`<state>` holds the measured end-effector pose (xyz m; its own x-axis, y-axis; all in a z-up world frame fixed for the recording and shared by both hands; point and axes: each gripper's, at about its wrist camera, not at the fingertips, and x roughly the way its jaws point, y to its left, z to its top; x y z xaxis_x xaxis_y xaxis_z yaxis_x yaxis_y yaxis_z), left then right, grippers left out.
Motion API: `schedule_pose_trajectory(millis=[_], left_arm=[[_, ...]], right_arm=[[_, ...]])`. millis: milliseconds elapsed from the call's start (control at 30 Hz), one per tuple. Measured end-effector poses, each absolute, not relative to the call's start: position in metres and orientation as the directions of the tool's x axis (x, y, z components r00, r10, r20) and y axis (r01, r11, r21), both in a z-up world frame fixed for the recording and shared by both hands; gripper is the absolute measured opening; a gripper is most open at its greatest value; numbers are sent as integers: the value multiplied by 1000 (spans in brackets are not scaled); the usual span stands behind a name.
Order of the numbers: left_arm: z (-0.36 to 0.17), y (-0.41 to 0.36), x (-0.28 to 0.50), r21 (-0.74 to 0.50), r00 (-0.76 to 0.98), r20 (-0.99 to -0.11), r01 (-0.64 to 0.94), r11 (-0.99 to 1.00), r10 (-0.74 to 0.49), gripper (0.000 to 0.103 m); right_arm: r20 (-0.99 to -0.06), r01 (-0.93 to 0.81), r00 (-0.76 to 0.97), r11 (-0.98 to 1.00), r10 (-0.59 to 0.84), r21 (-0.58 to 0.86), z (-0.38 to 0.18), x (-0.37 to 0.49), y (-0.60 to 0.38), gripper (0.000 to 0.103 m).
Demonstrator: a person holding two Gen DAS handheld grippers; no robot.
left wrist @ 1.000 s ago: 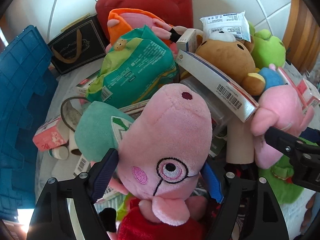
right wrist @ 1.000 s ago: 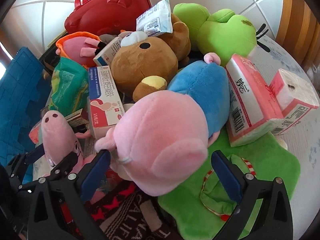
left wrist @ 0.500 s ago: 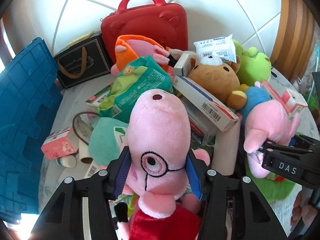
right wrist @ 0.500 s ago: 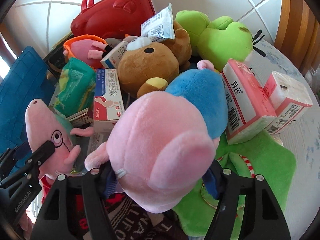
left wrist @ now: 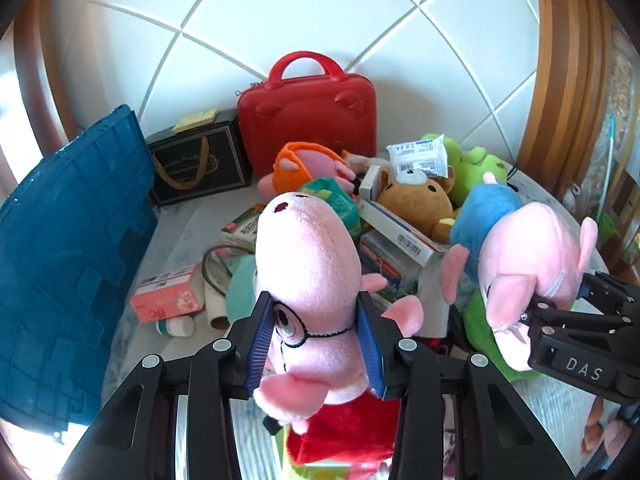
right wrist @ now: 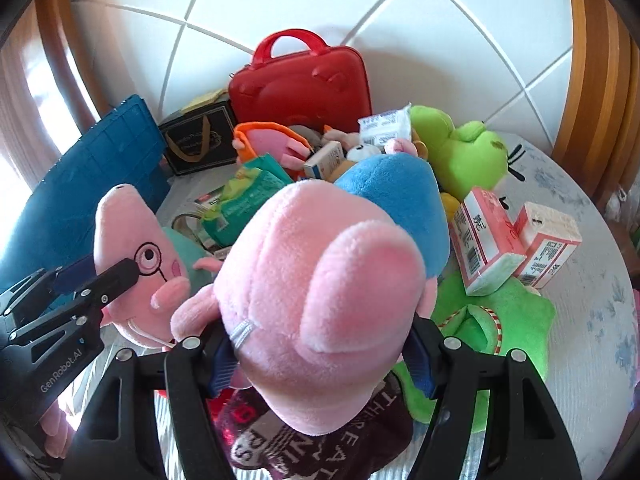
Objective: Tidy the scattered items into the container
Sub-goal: 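Lift both held pigs and carry them toward the blue crate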
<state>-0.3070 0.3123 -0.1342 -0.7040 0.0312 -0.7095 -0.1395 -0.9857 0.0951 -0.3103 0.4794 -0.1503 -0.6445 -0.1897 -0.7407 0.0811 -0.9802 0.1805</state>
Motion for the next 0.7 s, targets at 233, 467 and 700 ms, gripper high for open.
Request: schedule_pose_trajectory(millis=[233,467,700], left_arm=[[-105,272,-281,113,-762,-647,-142,-983,36,2],[-129,229,-283,57,-671,-736,-190,-980,87,41],[-181,188,-285,36,-593,-805,-87,-996,22,75]], right_arm=[[-700,121,-689,-982,-187,144,-119,-283,430,68],[-723,97,-670,-985,-168,139,-129,-267,394,68],[-774,144,-599,-979,-205,147,-162,-268,374,68]])
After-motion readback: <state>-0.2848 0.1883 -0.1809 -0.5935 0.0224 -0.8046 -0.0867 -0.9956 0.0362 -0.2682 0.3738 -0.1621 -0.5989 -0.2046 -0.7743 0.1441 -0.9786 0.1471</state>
